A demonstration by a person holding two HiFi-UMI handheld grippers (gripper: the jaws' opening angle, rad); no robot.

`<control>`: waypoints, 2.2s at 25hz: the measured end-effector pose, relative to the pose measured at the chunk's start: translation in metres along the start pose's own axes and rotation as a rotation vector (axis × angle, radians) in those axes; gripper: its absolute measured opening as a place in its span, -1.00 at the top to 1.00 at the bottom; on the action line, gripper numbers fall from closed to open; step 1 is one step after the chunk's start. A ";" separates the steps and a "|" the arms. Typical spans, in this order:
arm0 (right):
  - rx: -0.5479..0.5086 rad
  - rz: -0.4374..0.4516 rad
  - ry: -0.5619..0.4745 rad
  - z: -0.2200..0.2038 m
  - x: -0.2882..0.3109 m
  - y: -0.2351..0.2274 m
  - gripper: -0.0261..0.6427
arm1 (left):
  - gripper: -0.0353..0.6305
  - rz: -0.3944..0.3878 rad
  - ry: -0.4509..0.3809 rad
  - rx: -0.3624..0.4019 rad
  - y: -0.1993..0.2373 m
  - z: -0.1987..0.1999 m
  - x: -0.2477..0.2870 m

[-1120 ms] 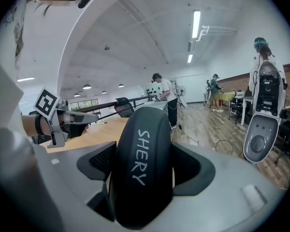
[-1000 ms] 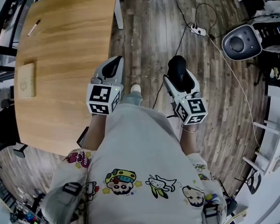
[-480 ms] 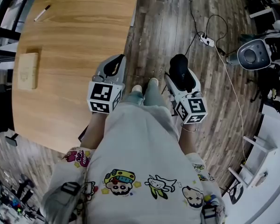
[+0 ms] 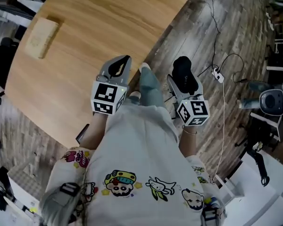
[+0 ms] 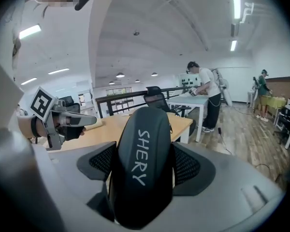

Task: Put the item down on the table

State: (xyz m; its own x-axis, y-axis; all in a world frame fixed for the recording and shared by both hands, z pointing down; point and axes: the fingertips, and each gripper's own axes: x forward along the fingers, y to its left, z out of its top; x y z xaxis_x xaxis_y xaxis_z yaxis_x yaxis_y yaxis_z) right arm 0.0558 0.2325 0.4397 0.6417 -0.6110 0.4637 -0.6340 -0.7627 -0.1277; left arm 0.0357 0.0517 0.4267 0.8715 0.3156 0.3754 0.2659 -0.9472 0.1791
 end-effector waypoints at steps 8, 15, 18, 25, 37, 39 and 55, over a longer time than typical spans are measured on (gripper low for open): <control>-0.176 0.331 0.027 0.062 0.108 0.017 -0.17 | 0.89 0.331 -0.069 -0.117 0.065 0.017 -0.006; -0.317 0.605 0.040 0.109 0.189 0.057 -0.17 | 0.89 0.627 -0.136 -0.209 0.117 0.031 -0.032; -0.360 0.705 0.039 0.124 0.215 0.077 -0.17 | 0.89 0.738 -0.141 -0.236 0.130 0.032 -0.046; -0.428 0.906 0.053 0.142 0.263 0.117 -0.17 | 0.89 0.970 -0.151 -0.302 0.149 0.027 -0.071; -0.547 1.106 0.099 0.138 0.276 0.170 -0.17 | 0.89 1.151 -0.160 -0.411 0.143 0.008 -0.102; -0.554 1.111 0.105 0.136 0.273 0.174 -0.17 | 0.89 1.154 -0.159 -0.421 0.139 0.005 -0.106; -0.626 1.087 0.115 0.113 0.261 0.196 -0.17 | 0.89 1.104 -0.172 -0.426 0.142 -0.006 -0.118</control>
State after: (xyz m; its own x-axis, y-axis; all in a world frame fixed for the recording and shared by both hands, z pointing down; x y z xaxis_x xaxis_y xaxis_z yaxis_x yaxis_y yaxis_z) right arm 0.1481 -0.0999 0.4361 -0.3605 -0.8129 0.4574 -0.9257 0.3721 -0.0682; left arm -0.0322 -0.1194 0.4133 0.5955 -0.6995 0.3952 -0.7909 -0.5967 0.1356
